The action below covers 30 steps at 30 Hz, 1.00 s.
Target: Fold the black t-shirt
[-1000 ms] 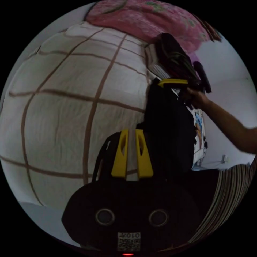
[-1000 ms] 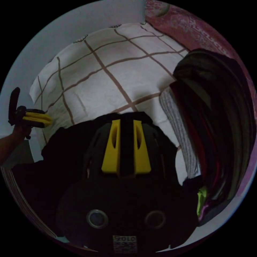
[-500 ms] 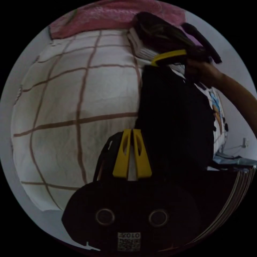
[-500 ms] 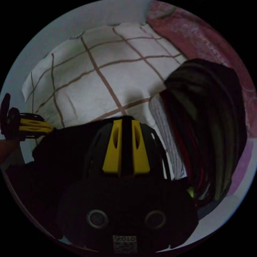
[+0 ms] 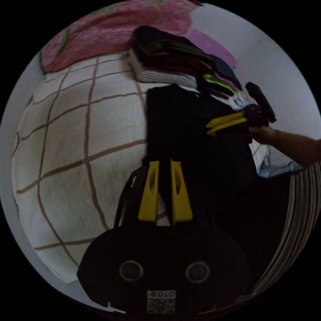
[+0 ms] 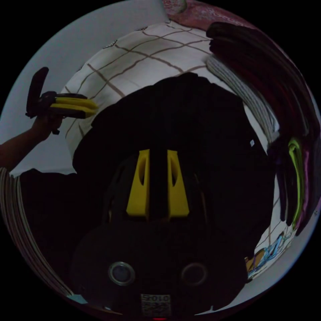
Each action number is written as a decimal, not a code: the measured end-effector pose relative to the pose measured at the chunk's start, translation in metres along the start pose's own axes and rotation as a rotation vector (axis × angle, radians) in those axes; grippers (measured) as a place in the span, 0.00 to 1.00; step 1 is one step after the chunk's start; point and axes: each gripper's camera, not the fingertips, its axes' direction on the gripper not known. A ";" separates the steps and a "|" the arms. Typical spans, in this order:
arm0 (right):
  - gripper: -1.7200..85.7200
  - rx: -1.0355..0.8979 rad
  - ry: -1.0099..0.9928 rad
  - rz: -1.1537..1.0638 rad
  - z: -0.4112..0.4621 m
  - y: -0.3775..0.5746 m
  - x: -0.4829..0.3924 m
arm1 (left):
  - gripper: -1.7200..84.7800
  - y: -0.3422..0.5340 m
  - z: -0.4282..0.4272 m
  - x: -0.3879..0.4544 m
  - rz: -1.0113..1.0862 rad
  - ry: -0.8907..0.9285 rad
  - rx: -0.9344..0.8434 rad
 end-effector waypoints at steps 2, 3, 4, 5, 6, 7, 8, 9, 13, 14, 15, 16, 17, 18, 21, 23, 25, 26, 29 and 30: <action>0.10 -0.010 0.014 0.012 0.008 0.002 -0.001 | 0.07 -0.005 0.009 0.017 0.074 -0.015 -0.039; 0.09 -0.012 0.022 0.025 0.013 0.002 0.000 | 0.06 -0.007 0.011 0.021 0.090 -0.018 -0.046; 0.09 -0.016 0.024 0.041 0.018 0.000 0.001 | 0.06 -0.010 0.016 0.027 0.113 -0.027 -0.065; 0.09 -0.022 0.023 0.048 0.021 -0.001 0.002 | 0.06 -0.013 0.022 0.032 0.134 -0.043 -0.094; 0.08 -0.042 0.020 0.058 0.028 -0.004 0.004 | 0.05 -0.014 0.025 0.034 0.141 -0.055 -0.110; 0.07 -0.067 0.017 0.067 0.033 -0.006 0.005 | 0.05 -0.016 0.031 0.037 0.145 -0.089 -0.140; 0.07 -0.074 0.018 0.071 0.034 -0.007 0.005 | 0.04 -0.018 0.035 0.038 0.146 -0.116 -0.163; 0.06 -0.063 0.016 0.068 0.032 -0.007 0.004 | 0.03 -0.018 0.037 0.037 0.141 -0.131 -0.175; 0.06 -0.010 0.067 0.055 0.025 0.004 -0.005 | 0.02 -0.019 0.040 0.035 0.139 -0.156 -0.203; 0.06 -0.014 0.068 0.054 0.026 0.007 -0.006 | 0.02 -0.018 0.040 0.036 0.151 -0.172 -0.210; 0.06 -0.027 0.064 0.048 0.030 0.011 -0.008 | 0.02 -0.018 0.040 0.036 0.156 -0.176 -0.211; 0.06 -0.034 0.057 0.051 0.035 0.015 -0.010 | 0.02 -0.018 0.038 0.036 0.160 -0.175 -0.209; 0.06 -0.031 0.052 0.051 0.038 0.017 -0.011 | 0.02 -0.019 0.038 0.036 0.159 -0.167 -0.211; 0.06 -0.018 0.042 0.042 0.043 0.020 -0.014 | 0.02 -0.019 0.038 0.035 0.158 -0.161 -0.215; 0.07 -0.055 0.065 0.018 0.059 0.022 -0.019 | 0.02 -0.022 0.038 0.035 0.166 -0.105 -0.230; 0.07 -0.086 0.067 0.029 0.065 0.022 -0.019 | 0.02 -0.026 0.035 0.040 0.226 0.048 -0.215; 0.07 -0.077 0.068 0.073 0.067 0.026 -0.016 | 0.02 -0.028 0.032 0.046 0.282 0.151 -0.208; 0.07 -0.068 0.074 0.087 0.066 0.028 -0.015 | 0.02 -0.030 0.029 0.049 0.286 0.145 -0.194; 0.06 0.062 0.089 0.134 0.056 0.035 -0.017 | 0.02 -0.038 0.018 0.051 0.249 0.053 -0.116; 0.07 0.118 0.073 0.126 0.053 0.037 -0.021 | 0.02 -0.040 0.017 0.052 0.245 0.043 -0.100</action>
